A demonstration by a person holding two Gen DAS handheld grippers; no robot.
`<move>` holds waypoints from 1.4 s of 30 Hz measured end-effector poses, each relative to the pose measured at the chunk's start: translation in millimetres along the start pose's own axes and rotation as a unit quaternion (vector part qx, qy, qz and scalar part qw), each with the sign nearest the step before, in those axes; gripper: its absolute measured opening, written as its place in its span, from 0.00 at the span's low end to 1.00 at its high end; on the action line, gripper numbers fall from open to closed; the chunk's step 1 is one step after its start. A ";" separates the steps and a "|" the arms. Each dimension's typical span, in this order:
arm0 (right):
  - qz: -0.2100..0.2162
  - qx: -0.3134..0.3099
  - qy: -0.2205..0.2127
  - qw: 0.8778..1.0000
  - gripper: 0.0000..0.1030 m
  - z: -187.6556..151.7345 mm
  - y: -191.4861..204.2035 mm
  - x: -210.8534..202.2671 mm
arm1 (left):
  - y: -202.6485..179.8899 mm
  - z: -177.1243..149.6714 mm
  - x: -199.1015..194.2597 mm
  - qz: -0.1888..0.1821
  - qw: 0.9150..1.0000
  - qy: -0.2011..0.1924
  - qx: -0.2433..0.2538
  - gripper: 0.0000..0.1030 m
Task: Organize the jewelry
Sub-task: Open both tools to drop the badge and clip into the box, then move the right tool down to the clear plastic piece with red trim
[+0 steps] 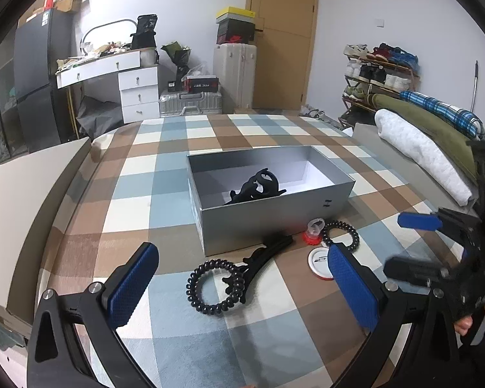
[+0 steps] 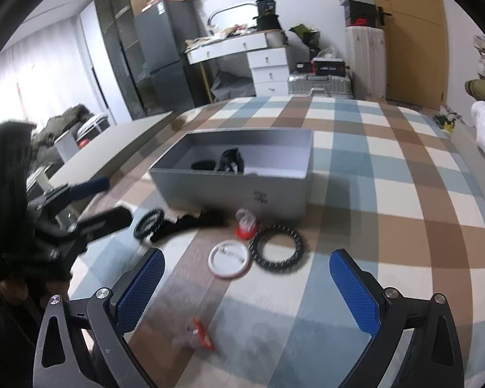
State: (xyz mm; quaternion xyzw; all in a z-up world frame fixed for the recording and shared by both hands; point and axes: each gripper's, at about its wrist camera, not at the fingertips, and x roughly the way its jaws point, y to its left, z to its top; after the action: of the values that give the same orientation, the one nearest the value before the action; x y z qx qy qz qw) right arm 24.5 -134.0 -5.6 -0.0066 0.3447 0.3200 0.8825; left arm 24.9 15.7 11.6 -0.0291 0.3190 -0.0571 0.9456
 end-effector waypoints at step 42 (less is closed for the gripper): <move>-0.001 -0.127 0.045 0.991 0.34 -62.5 46.5 9.3 | -8.3 -26.9 7.4 0.014 0.999 0.026 0.020 0.99</move>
State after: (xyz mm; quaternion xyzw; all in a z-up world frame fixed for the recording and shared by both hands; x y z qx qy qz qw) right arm -34.5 -106.3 -49.2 -0.1337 0.3408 0.3598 0.8582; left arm 13.7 6.0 -13.5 -0.0040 0.3424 -0.0515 0.9381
